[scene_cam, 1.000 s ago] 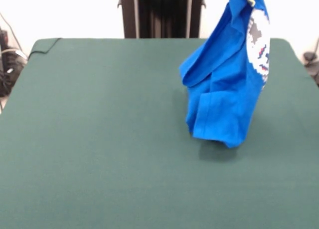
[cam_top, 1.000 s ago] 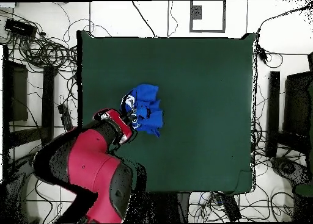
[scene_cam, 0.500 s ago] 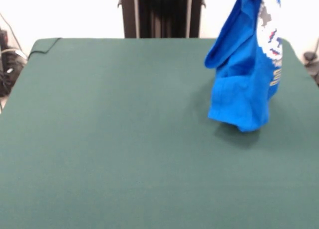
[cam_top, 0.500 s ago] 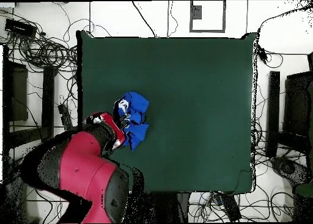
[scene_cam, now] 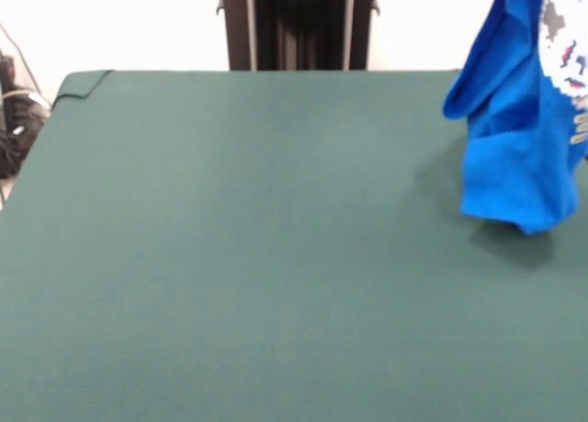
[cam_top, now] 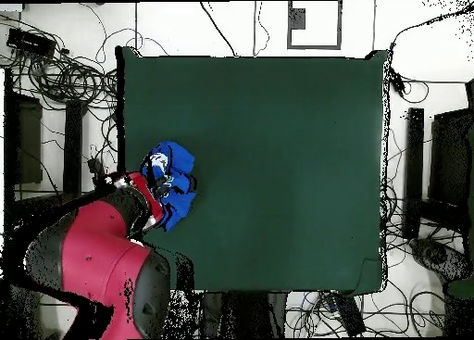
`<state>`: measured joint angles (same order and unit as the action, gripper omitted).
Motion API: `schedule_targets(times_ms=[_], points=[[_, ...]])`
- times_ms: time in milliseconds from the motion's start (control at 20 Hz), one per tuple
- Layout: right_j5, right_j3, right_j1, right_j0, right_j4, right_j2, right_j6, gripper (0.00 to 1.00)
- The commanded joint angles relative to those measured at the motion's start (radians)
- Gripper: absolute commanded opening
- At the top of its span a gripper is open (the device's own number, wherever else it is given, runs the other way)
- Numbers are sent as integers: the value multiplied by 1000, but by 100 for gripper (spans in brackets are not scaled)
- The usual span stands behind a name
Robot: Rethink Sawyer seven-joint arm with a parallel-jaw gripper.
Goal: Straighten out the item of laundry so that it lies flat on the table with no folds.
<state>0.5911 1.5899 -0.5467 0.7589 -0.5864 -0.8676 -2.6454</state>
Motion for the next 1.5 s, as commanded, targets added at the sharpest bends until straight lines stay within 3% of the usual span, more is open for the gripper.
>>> schedule_targets(times_ms=[50, 300, 450, 700, 1150, 1300, 1500], points=[[-142, 93, 20, -73, -13, 205, -133, 0], [-460, 196, -29, -249, 110, 393, 4, 0], [-608, 228, -55, -378, 250, 510, 30, 0], [-645, 164, 16, -354, 354, 394, -1, 0], [-633, 86, 194, -202, 335, 26, -28, 0], [-649, 81, 168, -232, 377, 21, -7, 0], [-734, 63, 151, -360, 457, 175, 0, 0]])
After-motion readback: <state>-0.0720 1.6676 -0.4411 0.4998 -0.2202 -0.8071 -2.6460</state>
